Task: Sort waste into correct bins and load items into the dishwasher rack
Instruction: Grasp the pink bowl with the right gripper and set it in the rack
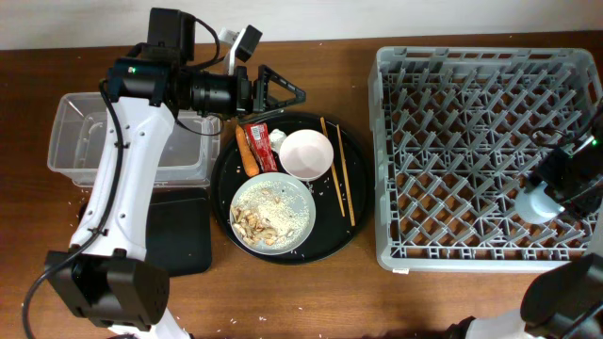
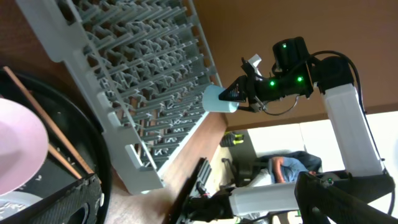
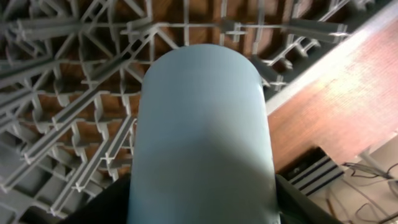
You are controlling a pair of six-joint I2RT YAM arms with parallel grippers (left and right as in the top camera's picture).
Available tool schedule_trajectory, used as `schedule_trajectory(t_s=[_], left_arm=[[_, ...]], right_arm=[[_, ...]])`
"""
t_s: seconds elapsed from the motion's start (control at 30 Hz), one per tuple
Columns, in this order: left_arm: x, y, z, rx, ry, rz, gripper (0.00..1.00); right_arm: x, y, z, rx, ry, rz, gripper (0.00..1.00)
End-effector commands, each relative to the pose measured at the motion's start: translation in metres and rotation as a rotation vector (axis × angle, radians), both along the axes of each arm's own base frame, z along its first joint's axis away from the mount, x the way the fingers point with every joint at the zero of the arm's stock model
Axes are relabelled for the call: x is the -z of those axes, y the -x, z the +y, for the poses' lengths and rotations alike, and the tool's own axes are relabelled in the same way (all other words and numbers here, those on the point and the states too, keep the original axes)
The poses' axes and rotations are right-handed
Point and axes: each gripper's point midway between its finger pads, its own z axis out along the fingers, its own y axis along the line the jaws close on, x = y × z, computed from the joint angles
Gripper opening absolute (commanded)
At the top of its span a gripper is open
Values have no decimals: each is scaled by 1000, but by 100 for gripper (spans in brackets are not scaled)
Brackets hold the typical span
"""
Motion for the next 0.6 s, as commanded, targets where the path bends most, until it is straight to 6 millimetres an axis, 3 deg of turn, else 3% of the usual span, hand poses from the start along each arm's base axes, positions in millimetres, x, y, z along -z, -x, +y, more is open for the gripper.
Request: schedule_trajectory(t_s=[0.0,0.03,0.1,0.17,0.27,0.3,0.33,0.37,0.43,0.47,0.5,0.57], left_arm=[[8,-7,5,-27,-46,-10,99],[9,-6,5,-27,-47,-5,99],[9,-6,5,-27,-48,-3,99],[18,-10,9,-57,-104,-2,99],[57,-14,31,-166,-368,41,95],[63,-13,40,-191,-420,50,89],[58,-14,50,-226,-442,35,81],[48,-15,68,-283,-499,9,80],[15,-10,125,-476,-714,-89,81],[-9,0,157,-595,-843,-160,93],[-25,10,175,-670,-913,-205,99],[-50,34,195,-756,-969,-265,99]], right_arm=[[16,-6,9,-8,-61,36,77],[14,-10,12,-16,-67,17,83],[1,-19,14,-40,-77,-47,85],[-22,-36,42,-174,-159,-203,85],[-80,-69,140,-529,-195,-496,80],[-86,-79,195,-692,-216,-538,77],[-79,-88,248,-833,-250,-548,68],[-68,-94,272,-856,-245,-525,64],[-18,-115,325,-888,-216,-440,57],[7,-122,342,-883,-217,-395,54],[33,-128,353,-870,-217,-354,52],[97,-147,366,-846,-210,-284,47]])
